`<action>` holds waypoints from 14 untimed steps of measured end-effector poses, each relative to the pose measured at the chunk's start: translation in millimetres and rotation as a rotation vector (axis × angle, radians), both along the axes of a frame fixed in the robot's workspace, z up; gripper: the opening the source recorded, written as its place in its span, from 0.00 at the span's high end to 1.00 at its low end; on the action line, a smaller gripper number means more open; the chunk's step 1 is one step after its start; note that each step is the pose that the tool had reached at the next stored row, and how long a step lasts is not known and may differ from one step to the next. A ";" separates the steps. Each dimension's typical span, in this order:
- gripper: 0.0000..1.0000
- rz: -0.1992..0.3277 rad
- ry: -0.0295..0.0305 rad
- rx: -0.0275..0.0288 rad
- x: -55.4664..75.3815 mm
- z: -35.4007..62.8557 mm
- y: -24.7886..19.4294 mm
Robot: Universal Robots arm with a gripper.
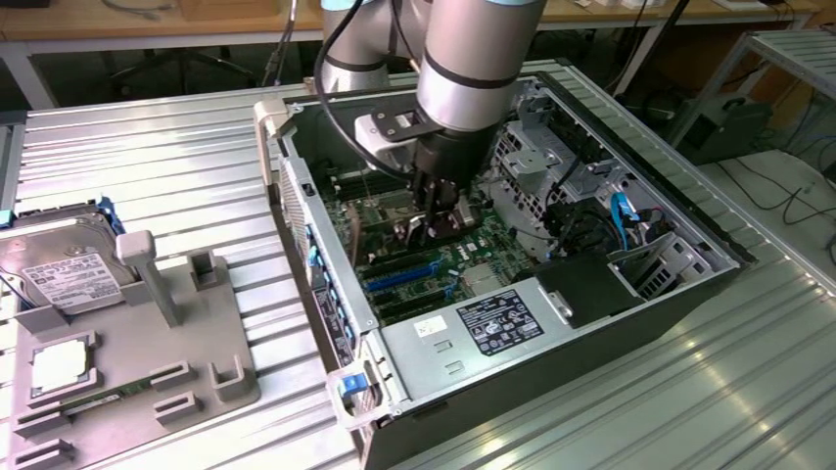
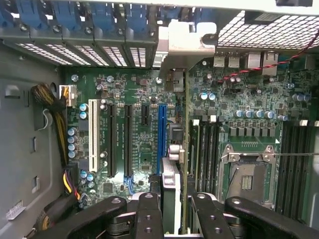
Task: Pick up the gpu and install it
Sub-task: 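Insert the gpu into the slot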
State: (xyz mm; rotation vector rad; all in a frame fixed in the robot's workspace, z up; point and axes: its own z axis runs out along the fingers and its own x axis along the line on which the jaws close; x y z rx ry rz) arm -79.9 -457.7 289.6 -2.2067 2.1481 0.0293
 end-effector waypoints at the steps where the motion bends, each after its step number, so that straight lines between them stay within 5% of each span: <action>1: 0.72 0.000 0.0001 -0.0001 -1.0 -0.9 0.0; 14: 0.72 0.004 0.0000 0.0001 -5.5 -14.8 -1.8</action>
